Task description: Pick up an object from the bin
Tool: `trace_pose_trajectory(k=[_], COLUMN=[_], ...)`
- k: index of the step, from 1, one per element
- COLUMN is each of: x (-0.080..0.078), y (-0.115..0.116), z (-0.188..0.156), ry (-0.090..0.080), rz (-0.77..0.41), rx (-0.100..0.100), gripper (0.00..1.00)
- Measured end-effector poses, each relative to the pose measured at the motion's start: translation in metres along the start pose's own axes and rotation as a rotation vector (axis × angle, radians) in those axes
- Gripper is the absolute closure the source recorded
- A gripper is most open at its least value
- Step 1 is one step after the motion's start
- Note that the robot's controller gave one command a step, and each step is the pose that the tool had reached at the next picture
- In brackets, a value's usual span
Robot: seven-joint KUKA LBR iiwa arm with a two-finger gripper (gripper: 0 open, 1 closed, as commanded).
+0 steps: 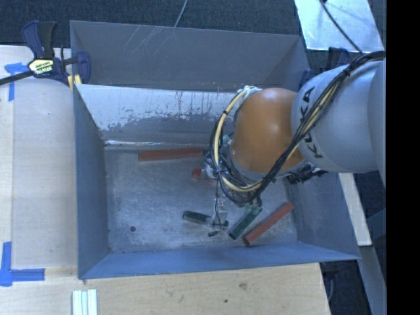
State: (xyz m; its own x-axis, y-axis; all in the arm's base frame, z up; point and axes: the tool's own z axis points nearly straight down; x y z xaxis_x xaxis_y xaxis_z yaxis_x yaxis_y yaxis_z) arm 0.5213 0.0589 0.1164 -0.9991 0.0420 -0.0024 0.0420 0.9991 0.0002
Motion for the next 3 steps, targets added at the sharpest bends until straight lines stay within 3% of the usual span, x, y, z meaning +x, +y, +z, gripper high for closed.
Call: trace_pose_trajectory(k=[1,2,3], x=[0.0171,0.0259,0.0259], y=[0.0000,0.0038,0.0038], z=[0.0454,0.0452,0.0452], ry=[0.001,-0.002,-0.002], rz=[0.194,0.263,0.263], rx=[0.000,-0.001,-0.001], gripper=[0.00,1.00,1.00])
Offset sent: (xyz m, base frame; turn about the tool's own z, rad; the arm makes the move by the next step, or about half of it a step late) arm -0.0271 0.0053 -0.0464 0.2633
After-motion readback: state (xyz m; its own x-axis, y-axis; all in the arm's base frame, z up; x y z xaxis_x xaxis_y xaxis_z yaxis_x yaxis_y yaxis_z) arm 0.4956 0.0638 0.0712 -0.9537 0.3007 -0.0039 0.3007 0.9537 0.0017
